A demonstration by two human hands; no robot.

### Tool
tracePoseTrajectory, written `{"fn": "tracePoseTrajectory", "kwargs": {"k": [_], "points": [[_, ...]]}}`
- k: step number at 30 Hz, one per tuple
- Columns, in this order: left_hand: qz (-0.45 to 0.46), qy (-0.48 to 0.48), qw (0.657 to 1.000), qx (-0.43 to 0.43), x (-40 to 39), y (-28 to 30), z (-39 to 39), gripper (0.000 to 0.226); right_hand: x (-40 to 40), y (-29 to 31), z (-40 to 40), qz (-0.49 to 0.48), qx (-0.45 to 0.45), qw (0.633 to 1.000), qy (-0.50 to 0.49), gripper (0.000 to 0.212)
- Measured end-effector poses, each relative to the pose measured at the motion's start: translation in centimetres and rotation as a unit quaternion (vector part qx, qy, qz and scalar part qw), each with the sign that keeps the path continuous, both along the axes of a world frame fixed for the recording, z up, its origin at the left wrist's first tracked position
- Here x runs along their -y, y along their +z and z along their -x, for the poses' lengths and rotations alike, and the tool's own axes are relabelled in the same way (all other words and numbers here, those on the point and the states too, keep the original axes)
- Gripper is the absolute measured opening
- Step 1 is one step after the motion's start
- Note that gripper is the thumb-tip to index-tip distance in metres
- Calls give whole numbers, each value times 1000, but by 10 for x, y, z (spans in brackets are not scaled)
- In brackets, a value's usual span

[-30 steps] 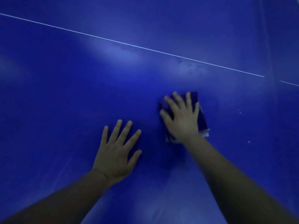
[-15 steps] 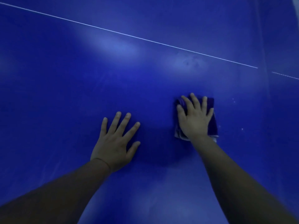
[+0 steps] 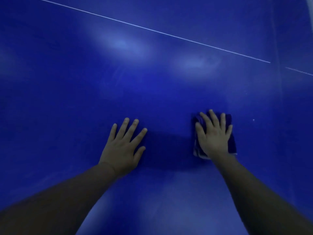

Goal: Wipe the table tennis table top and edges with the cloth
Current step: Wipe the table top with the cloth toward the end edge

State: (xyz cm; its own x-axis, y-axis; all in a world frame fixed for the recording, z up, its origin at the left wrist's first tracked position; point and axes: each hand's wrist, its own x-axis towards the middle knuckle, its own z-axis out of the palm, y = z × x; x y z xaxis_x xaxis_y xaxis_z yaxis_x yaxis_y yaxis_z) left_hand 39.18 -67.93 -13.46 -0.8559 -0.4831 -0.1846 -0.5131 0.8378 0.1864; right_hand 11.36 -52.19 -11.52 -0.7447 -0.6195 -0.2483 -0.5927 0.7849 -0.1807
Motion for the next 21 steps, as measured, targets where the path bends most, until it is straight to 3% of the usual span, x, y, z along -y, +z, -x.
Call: {"fn": "tracePoseTrajectory", "kwargs": {"k": [2,5,9,14,17,19,21], "points": [[6,0,1000,-3,-14,-1,-14,58,27,0,-14,13,3,999,-42,54],[8,2,1000,-4,-29,-2,-27,58,42,-5,-70,26,-18,999,22,53],[6,-19,1000,0,-42,-1,-45,59,-31,-4,-177,33,-33,988,147,50],[7,-44,999,18,-53,2,-89,60,-105,-2,-164,-21,-22,971,237,53],[1,-34,999,22,-67,5,-114,60,-81,2,-156,-32,9,991,129,57],[-1,-24,1000,19,-78,5,-126,59,-53,0,-181,-7,19,1000,-2,53],[1,-14,1000,20,-89,3,-135,58,-35,-2,-225,21,-2,999,-45,52]]}}
